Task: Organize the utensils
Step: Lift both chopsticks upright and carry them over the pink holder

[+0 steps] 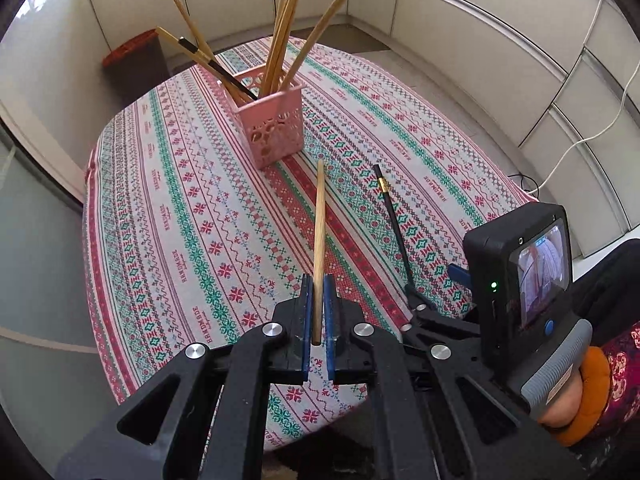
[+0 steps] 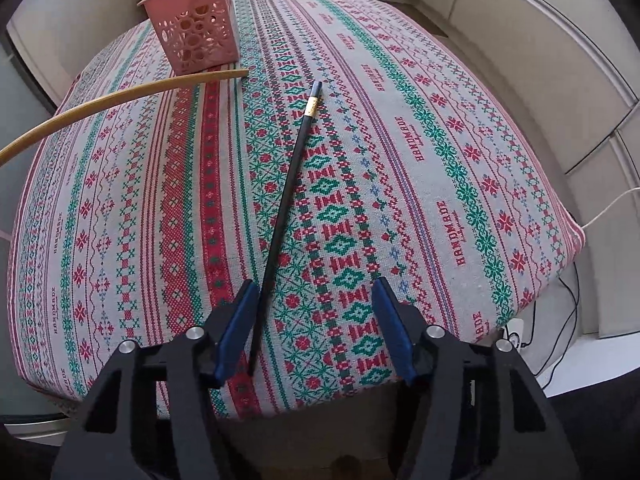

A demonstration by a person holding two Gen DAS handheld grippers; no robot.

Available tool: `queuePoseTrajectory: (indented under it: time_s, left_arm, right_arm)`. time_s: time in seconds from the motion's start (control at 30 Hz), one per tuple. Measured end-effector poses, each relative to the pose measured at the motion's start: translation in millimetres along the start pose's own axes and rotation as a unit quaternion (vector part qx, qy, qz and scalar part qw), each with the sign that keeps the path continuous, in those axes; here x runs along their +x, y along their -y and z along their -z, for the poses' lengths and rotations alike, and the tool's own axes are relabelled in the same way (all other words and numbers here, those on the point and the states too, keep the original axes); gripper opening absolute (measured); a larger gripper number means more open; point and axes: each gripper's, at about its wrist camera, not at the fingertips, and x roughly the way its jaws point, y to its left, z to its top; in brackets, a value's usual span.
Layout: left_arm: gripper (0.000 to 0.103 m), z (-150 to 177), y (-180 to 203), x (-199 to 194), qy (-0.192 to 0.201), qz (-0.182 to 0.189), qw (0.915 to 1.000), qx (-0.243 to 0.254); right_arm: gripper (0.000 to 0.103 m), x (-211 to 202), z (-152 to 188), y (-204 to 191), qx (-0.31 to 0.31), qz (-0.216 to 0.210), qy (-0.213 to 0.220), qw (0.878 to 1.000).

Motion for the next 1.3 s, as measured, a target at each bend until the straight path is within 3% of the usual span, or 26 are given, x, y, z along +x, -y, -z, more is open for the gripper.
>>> queuePoseTrajectory:
  time_s: [0.1, 0.13, 0.3, 0.47, 0.67, 1.0, 1.07, 1.13, 1.17, 1.2, 1.3]
  left_arm:
    - [0.005, -2, 0, -4, 0.01, 0.001, 1.0, -0.001]
    - [0.005, -3, 1, -6, 0.013, 0.002, 0.9999, -0.002]
    - [0.005, -7, 1, -16, 0.033, 0.004, 0.9994, -0.006]
    - [0.005, -9, 1, -32, 0.067, 0.006, 0.9977, -0.011]
    - [0.005, -14, 0, -54, 0.114, 0.012, 0.9933, -0.018]
    - [0.005, -24, -8, -66, 0.153, 0.033, 0.9865, -0.049]
    - [0.005, -25, -11, -62, 0.143, 0.041, 0.9874, -0.053]
    - [0.006, -26, -15, -46, 0.107, 0.054, 0.9909, -0.06]
    - [0.019, -25, -17, -34, 0.081, 0.06, 0.9929, -0.063]
    - [0.037, -23, -20, -13, 0.039, 0.056, 0.9953, -0.069]
    - [0.045, -15, -21, 35, -0.058, 0.03, 0.9952, -0.073]
  right_arm:
    - [0.011, 0, -11, 15, 0.015, -0.015, -0.009, 1.0]
    - [0.008, 1, -15, 19, 0.022, -0.026, -0.015, 0.999]
    - [0.005, -1, -29, 36, 0.047, -0.095, -0.046, 0.993]
    - [0.005, -45, -46, 47, 0.039, -0.136, 0.005, 0.99]
    - [0.005, -90, -65, 63, 0.035, -0.144, 0.075, 0.986]
    - [0.005, -109, -84, 71, 0.039, -0.157, 0.119, 0.98]
    - [0.005, -108, -84, 72, 0.038, -0.158, 0.12, 0.979]
    - [0.005, -106, -84, 74, 0.039, -0.161, 0.118, 0.979]
    - [0.005, -105, -84, 75, 0.04, -0.164, 0.117, 0.979]
    - [0.005, -104, -85, 77, 0.044, -0.168, 0.118, 0.978]
    - [0.005, -107, -86, 82, 0.053, -0.181, 0.122, 0.974]
